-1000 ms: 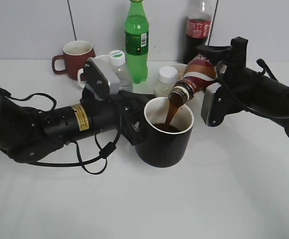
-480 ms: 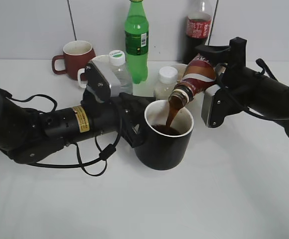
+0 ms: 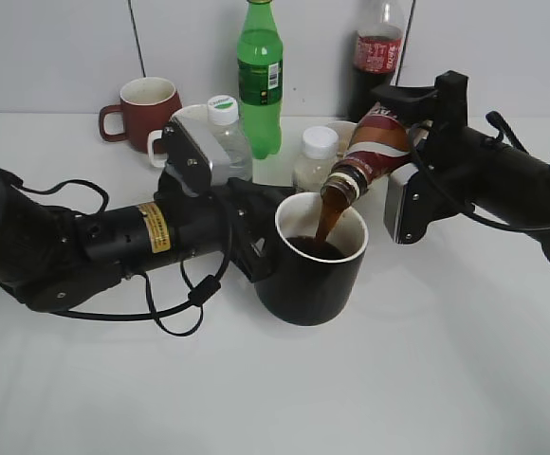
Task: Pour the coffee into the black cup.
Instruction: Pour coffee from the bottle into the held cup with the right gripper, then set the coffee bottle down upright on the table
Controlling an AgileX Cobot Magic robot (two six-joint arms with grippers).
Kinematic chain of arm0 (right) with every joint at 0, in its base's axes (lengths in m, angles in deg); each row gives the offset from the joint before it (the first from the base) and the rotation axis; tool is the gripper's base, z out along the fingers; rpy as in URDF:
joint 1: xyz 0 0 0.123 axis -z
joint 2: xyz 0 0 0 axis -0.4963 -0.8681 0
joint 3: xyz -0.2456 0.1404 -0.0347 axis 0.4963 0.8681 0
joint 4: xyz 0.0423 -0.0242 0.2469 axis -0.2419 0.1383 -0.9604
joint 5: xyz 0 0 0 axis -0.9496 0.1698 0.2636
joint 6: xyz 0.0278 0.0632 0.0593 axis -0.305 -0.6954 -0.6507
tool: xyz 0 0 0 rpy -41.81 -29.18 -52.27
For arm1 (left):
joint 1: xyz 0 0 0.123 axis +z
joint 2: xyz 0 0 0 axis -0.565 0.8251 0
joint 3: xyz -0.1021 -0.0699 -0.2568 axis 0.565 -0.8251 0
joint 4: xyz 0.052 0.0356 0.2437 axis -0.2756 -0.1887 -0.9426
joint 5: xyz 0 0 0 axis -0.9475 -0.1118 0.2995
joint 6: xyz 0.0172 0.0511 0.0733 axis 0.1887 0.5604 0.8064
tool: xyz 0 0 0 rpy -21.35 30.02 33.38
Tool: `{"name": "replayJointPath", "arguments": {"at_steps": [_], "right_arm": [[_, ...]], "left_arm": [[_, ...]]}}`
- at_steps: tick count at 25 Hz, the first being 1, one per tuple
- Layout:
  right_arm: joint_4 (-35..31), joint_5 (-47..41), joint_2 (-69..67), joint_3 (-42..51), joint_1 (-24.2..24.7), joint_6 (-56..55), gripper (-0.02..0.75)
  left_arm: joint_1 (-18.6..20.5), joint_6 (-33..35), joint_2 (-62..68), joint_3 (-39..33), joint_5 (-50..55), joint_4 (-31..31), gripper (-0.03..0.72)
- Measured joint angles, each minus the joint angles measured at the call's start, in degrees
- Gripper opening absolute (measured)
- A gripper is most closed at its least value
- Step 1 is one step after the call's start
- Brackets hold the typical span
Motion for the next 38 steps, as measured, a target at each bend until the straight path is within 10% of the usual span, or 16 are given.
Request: {"name": "replayJointPath", "arguments": {"at_steps": [25, 38], "right_arm": [[-8.61, 0.01, 0.91, 0.00, 0.00, -40.39, 0.505], [-20.84, 0.34, 1.30, 7.66, 0.00, -79.83, 0.505]], "left_arm": [[0.41, 0.00, -0.43, -2.39, -5.54, 6.51, 0.052], [15.22, 0.45, -11.07, -13.32, -5.70, 13.72, 0.051]]}}
